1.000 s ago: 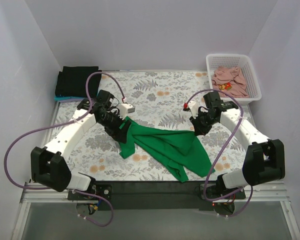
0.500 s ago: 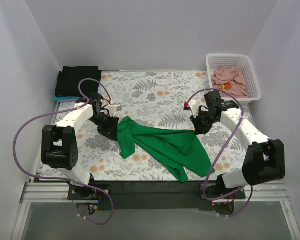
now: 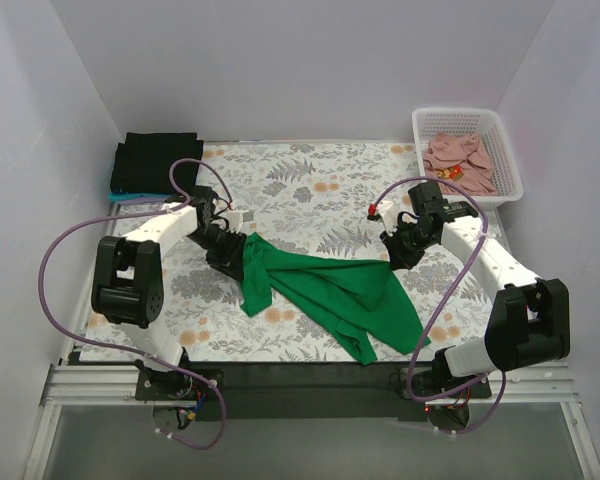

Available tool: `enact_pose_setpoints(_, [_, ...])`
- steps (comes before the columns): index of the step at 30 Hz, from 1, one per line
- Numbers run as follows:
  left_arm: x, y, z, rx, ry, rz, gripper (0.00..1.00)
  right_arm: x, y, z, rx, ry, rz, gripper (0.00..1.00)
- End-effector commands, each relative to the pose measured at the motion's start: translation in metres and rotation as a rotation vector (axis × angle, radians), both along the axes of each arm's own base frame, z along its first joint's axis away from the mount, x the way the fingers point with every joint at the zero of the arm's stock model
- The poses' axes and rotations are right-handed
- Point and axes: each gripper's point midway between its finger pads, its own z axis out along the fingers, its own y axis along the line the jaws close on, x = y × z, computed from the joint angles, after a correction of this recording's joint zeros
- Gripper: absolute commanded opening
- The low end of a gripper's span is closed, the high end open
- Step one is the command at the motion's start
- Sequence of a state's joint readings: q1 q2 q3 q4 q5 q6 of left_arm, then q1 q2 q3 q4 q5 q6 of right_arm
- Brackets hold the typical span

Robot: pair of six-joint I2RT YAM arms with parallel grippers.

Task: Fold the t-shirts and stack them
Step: Flatten the tshirt out

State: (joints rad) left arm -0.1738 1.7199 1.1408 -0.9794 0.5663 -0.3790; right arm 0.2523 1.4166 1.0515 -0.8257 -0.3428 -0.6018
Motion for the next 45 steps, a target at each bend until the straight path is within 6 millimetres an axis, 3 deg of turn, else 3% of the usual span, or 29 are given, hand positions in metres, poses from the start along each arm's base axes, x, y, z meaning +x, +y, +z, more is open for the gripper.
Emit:
enact_pose_setpoints(1, [0.015, -0.01, 0.008, -0.014, -0.067, -0.015, 0.24, -0.001, 0.0, 0.003, 0.007, 0.013, -0.001, 0.01])
enact_pose_setpoints(9, [0.037, 0.01, 0.004, 0.135, -0.134, 0.026, 0.27, -0.004, 0.001, 0.002, 0.015, 0.023, -0.002, 0.01])
enact_pose_setpoints(14, [0.047, 0.01, 0.01, 0.137, -0.151, 0.011, 0.31, -0.005, 0.002, 0.001, 0.022, 0.03, 0.0, 0.01])
enact_pose_setpoints(17, [0.045, 0.002, 0.015, 0.094, -0.132, -0.008, 0.31, -0.004, 0.002, 0.002, 0.02, 0.025, 0.001, 0.01])
enact_pose_setpoints(22, [0.023, -0.005, 0.014, 0.057, -0.08, -0.05, 0.29, -0.003, 0.0, 0.002, 0.011, 0.018, 0.005, 0.01])
enact_pose_setpoints(27, [0.005, -0.009, 0.008, 0.064, -0.043, -0.079, 0.29, -0.004, 0.002, -0.001, 0.019, 0.034, 0.007, 0.01])
enact_pose_setpoints(31, [0.002, -0.009, 0.0, 0.091, -0.03, -0.077, 0.3, -0.002, 0.003, -0.001, 0.026, 0.039, 0.006, 0.01])
enact_pose_setpoints(33, [0.005, -0.009, -0.002, 0.1, -0.03, -0.074, 0.27, -0.002, 0.004, 0.0, 0.029, 0.038, 0.004, 0.01])
enact_pose_setpoints(35, [0.015, -0.013, 0.008, 0.089, -0.064, -0.071, 0.04, -0.002, 0.003, 0.001, 0.027, 0.034, 0.002, 0.01])
enact_pose_setpoints(38, [0.035, -0.035, 0.043, 0.05, -0.146, -0.097, 0.0, -0.002, 0.001, 0.002, 0.02, 0.027, -0.001, 0.01])
enact_pose_setpoints(40, [0.032, -0.064, 0.057, 0.026, -0.165, -0.163, 0.0, -0.002, 0.0, 0.002, 0.019, 0.028, -0.004, 0.01])
enact_pose_setpoints(41, [0.043, -0.082, 0.077, -0.006, -0.214, -0.175, 0.0, -0.003, 0.0, 0.001, 0.021, 0.033, -0.006, 0.01])
enact_pose_setpoints(42, [0.034, -0.104, 0.082, -0.025, -0.21, -0.231, 0.0, -0.003, 0.0, 0.0, 0.022, 0.038, -0.007, 0.01])
enact_pose_setpoints(43, [0.034, -0.12, 0.077, -0.038, -0.184, -0.257, 0.0, -0.003, 0.0, -0.001, 0.024, 0.043, -0.011, 0.01])
enact_pose_setpoints(44, [0.038, -0.137, 0.086, -0.069, -0.195, -0.279, 0.0, -0.004, 0.0, -0.002, 0.026, 0.051, -0.014, 0.01])
enact_pose_setpoints(45, [0.029, -0.152, 0.072, -0.061, -0.145, -0.323, 0.03, -0.002, 0.0, -0.001, 0.028, 0.05, -0.016, 0.01])
